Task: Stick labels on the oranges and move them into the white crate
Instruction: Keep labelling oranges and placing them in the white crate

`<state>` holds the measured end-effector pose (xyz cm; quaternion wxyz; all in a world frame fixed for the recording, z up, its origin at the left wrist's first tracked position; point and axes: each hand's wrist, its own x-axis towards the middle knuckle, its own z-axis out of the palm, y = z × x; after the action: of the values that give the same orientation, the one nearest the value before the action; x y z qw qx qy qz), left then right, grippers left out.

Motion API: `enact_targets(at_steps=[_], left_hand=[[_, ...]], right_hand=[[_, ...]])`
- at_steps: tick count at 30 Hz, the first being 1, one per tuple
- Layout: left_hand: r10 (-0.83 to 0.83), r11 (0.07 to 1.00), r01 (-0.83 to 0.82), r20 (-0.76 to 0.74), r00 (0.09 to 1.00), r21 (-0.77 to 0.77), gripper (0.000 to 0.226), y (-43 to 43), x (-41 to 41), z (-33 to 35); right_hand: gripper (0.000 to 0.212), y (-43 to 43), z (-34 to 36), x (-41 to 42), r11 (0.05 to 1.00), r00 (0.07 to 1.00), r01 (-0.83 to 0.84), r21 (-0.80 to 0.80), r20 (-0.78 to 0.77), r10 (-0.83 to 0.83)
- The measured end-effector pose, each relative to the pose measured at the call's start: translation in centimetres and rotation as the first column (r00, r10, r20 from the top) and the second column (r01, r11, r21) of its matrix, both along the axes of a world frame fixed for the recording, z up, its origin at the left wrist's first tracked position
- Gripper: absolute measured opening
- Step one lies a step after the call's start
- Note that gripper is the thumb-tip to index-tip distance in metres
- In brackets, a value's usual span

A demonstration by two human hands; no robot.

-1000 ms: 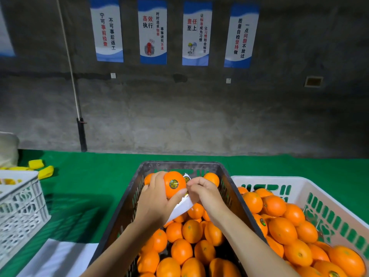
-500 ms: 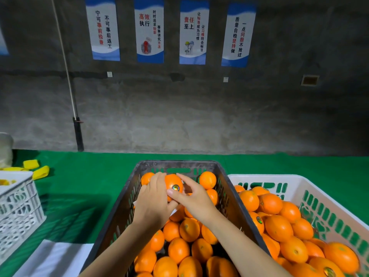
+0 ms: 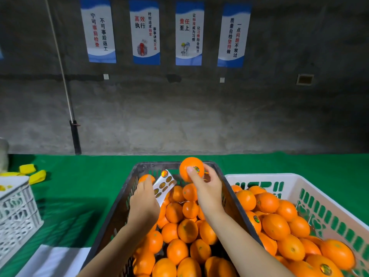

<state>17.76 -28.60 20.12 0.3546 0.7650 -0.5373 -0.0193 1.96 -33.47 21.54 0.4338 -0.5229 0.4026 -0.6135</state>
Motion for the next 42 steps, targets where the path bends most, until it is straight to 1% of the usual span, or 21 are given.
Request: enact_targets(at_steps=[2, 4, 6, 8, 9, 11, 13, 16, 18, 19, 20, 23, 25, 26, 27, 29, 32, 34, 37, 40, 42], left_hand=[[-0.006, 1.000, 0.005, -0.096, 0.995, -0.010, 0.042, 0.0, 0.5, -0.2], [-0.014, 1.000, 0.013, -0.166, 0.986, -0.009, 0.031, 0.0, 0.7, -0.5], [-0.012, 1.000, 0.014, -0.163, 0.987, 0.008, 0.027, -0.1, 0.7, -0.7], [-0.022, 0.999, 0.027, -0.126, 0.992, 0.034, 0.028, 0.0, 0.6, -0.7], [-0.029, 0.998, 0.035, -0.106, 0.994, 0.055, 0.029, 0.0, 0.6, -0.6], [-0.034, 0.995, 0.040, -0.067, 0.997, 0.088, 0.031, 0.1, 0.5, -0.5], [-0.037, 0.994, 0.040, -0.034, 0.999, 0.099, 0.029, 0.2, 0.4, -0.5], [-0.043, 0.995, 0.041, 0.011, 0.999, 0.096, 0.025, 0.3, 0.3, -0.5], [-0.040, 0.995, 0.036, 0.040, 0.998, 0.096, 0.025, 0.3, 0.3, -0.5], [-0.044, 0.994, 0.039, 0.051, 0.998, 0.098, 0.027, 0.3, 0.3, -0.5], [-0.051, 0.994, 0.044, 0.066, 0.997, 0.104, 0.028, 0.3, 0.2, -0.6], [-0.055, 0.992, 0.041, 0.114, 0.992, 0.117, 0.030, 0.2, 0.1, -0.6], [-0.061, 0.992, 0.043, 0.149, 0.987, 0.119, 0.029, 0.3, 0.0, -0.5], [-0.068, 0.992, 0.049, 0.164, 0.984, 0.118, 0.028, 0.4, 0.0, -0.5], [-0.075, 0.992, 0.055, 0.173, 0.982, 0.113, 0.027, 0.4, 0.0, -0.6], [-0.081, 0.993, 0.063, 0.192, 0.978, 0.101, 0.024, 0.5, 0.1, -0.6], [-0.066, 0.996, 0.049, 0.228, 0.971, 0.078, 0.024, 0.6, 0.1, -0.9], [-0.051, 0.997, 0.036, 0.239, 0.970, 0.066, 0.025, 0.5, 0.1, -1.1], [-0.043, 0.998, 0.031, 0.268, 0.962, 0.048, 0.028, 0.2, 0.2, -1.4], [-0.052, 0.997, 0.031, 0.318, 0.947, 0.071, 0.035, 0.0, 0.3, -1.7], [-0.065, 0.997, 0.048, 0.337, 0.939, 0.058, 0.036, -0.1, 0.3, -1.9]], right_hand=[[0.047, -0.4, 0.0, -0.4, 0.983, 0.983, 0.183, 0.030, 0.027, -0.184], [0.045, -0.9, 0.1, -0.9, 0.954, 0.950, 0.253, 0.163, 0.143, -0.276], [0.040, -1.5, 0.2, -1.7, 0.924, 0.870, 0.176, 0.339, 0.385, -0.307], [0.050, -1.8, 0.2, -2.4, 0.897, 0.734, 0.039, 0.440, 0.597, -0.325], [0.059, -1.9, 0.3, -2.7, 0.890, 0.681, -0.005, 0.455, 0.654, -0.330], [0.073, -1.9, 0.3, -2.8, 0.885, 0.630, -0.032, 0.464, 0.697, -0.343], [0.079, -1.8, 0.4, -2.8, 0.875, 0.601, -0.027, 0.483, 0.707, -0.373], [0.080, -1.9, 0.6, -3.0, 0.855, 0.558, -0.031, 0.518, 0.719, -0.415], [0.076, -1.7, 0.8, -2.9, 0.854, 0.555, -0.012, 0.521, 0.713, -0.428], [0.072, -1.6, 0.8, -2.8, 0.854, 0.577, 0.005, 0.520, 0.696, -0.427], [0.063, -1.4, 0.8, -2.6, 0.857, 0.620, 0.027, 0.514, 0.664, -0.418], [0.038, -1.0, 0.7, -1.4, 0.878, 0.811, 0.092, 0.470, 0.476, -0.340], [0.022, -0.8, 0.4, -0.5, 0.913, 0.933, 0.134, 0.386, 0.261, -0.247], [0.018, -0.7, 0.2, -0.2, 0.938, 0.973, 0.155, 0.311, 0.119, -0.200], [0.018, -0.6, -0.1, 0.0, 0.961, 0.988, 0.155, 0.228, -0.018, -0.155], [0.021, -0.3, -0.5, 0.4, 0.989, 0.977, 0.072, 0.129, -0.207, -0.045], [0.028, -0.4, -1.0, 0.6, 0.990, 0.928, -0.036, 0.138, -0.364, 0.084], [0.030, -0.4, -1.1, 0.6, 0.977, 0.908, -0.097, 0.188, -0.386, 0.164], [0.026, -0.4, -1.2, 0.9, 0.948, 0.883, -0.169, 0.268, -0.386, 0.266], [0.036, 0.0, -1.2, 1.0, 0.937, 0.858, -0.243, 0.249, -0.396, 0.328], [0.036, 0.0, -1.5, 0.9, 0.942, 0.857, -0.248, 0.226, -0.401, 0.322]])
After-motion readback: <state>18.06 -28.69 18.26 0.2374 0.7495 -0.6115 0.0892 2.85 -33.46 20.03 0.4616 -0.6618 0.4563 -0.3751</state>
